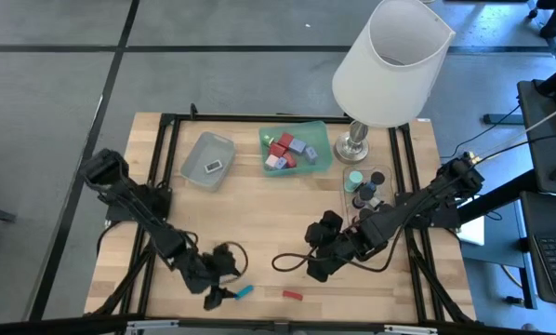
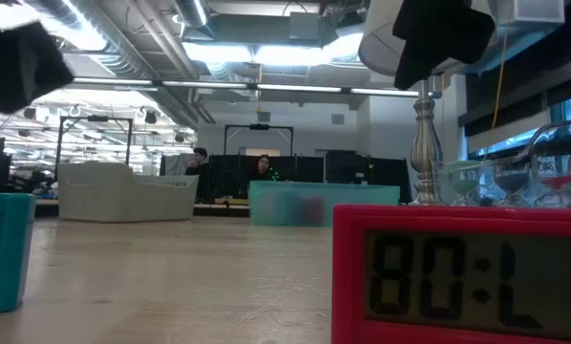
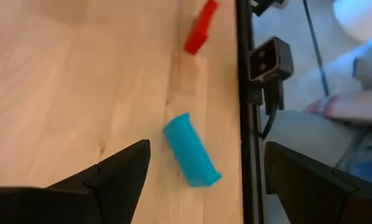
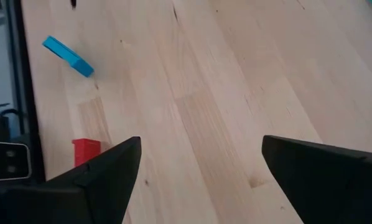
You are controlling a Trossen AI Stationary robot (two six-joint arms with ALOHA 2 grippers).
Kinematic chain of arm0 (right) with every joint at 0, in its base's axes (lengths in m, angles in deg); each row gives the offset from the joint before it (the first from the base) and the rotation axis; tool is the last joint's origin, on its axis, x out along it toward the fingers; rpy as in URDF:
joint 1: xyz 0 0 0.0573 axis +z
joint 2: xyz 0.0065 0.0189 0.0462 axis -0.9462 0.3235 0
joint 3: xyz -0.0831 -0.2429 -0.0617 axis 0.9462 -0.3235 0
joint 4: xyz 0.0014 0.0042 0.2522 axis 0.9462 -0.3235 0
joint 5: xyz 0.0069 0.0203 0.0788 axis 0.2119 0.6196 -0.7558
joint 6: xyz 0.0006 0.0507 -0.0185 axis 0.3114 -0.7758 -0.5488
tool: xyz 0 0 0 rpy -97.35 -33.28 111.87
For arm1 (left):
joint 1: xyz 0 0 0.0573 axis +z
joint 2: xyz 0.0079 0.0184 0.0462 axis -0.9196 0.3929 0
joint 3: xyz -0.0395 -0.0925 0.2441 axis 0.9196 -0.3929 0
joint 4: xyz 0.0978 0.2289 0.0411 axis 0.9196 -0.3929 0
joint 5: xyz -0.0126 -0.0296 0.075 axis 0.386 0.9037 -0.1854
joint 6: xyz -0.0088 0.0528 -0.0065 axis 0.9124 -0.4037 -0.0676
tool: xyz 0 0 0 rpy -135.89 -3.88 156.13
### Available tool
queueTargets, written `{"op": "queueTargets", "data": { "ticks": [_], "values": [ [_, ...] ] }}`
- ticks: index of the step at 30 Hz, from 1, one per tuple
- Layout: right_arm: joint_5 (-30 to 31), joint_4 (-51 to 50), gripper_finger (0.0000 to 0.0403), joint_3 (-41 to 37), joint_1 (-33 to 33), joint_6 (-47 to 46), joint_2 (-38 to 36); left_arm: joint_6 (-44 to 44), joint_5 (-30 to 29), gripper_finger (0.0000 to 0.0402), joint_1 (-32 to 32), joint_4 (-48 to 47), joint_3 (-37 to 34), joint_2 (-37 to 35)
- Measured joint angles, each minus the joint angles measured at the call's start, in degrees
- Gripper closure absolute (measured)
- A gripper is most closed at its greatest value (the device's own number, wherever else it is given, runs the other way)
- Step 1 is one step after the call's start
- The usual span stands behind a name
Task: Pick & Place Office items
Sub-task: Put the light blue digital clock into the gray bin
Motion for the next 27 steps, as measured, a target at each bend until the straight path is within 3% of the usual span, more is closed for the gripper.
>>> {"op": "queueTargets", "data": {
  "ticks": [5,8,17,27],
  "values": [
    [0.4,0.3,0.0064,0.0,0.0,0.0,0.0,-12.0,-6.1,0.0089,-3.1,-1.8,5.9,5.7],
    [0.2,0.3,0.0064,0.0,0.0,0.0,0.0,-14.7,-9.8,0.0089,-4.8,-2.4,8.6,8.8],
    [0.0,0.3,0.0064,0.0,0.0,1.5,0.0,-10.3,-17.1,0.0089,-7.9,-4.3,12.5,15.3],
    [1.1,0.3,0.0064,0.0,0.2,1.5,0.0,-1.7,-19.0,0.0089,-9.6,-5.1,12.5,19.9]
  ]
}}
